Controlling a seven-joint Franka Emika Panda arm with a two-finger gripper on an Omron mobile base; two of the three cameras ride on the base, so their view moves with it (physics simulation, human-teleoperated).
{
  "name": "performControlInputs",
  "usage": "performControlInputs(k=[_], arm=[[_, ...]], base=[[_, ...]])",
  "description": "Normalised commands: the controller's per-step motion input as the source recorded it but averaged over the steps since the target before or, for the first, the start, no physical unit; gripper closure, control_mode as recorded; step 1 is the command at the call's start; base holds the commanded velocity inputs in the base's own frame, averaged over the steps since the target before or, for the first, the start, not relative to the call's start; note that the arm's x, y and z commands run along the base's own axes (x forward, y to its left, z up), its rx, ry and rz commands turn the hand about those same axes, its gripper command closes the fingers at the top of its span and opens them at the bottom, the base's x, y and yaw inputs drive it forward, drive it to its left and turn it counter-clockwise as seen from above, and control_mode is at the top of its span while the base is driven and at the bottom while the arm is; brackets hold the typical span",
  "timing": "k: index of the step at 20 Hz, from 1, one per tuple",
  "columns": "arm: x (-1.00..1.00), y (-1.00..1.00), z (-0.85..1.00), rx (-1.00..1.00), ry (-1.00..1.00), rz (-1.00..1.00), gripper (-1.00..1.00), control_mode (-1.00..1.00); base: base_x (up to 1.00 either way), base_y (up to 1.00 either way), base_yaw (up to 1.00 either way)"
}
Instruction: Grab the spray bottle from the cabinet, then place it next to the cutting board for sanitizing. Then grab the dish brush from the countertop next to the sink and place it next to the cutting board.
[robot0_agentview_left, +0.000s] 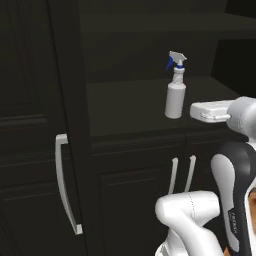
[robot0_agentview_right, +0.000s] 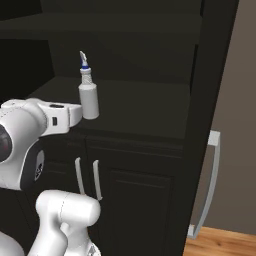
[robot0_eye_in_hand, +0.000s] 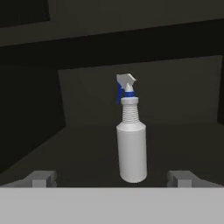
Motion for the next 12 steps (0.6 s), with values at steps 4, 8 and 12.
performControlInputs(k=[4, 8, 12], arm=[[0.17, 0.0, 0.15, 0.02, -0.12, 0.0, -1.0, -1.0], [0.11, 0.0, 0.11, 0.0, -0.01, -0.01, -1.0, -1.0], [0.13, 0.0, 0.14, 0.0, 0.0, -0.02, -1.0, -1.0]], base=[[0.0, 0.0, 0.0], [0.0, 0.0, 0.0], [0.0, 0.0, 0.0]])
